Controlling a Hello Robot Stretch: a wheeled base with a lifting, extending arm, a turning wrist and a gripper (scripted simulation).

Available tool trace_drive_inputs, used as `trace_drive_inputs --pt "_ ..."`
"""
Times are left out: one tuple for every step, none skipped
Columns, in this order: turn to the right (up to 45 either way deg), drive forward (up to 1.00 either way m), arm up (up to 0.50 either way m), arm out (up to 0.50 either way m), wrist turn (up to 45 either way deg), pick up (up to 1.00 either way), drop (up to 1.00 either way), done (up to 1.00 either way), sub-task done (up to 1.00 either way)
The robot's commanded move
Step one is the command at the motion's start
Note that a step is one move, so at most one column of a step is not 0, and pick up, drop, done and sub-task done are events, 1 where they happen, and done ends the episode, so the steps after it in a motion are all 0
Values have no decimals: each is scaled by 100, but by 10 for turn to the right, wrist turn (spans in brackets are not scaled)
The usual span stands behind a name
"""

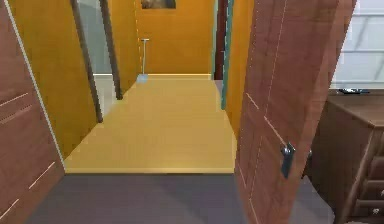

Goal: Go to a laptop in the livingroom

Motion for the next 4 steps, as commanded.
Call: trace_drive_inputs --pt "-150 0 0 0 0 0 0 0 0" --pt "0 100 0 0 0 0 0 0 0" --pt "0 100 0 0 0 0 0 0 0" --pt "-30 0 0 0 0 0 0 0 0"
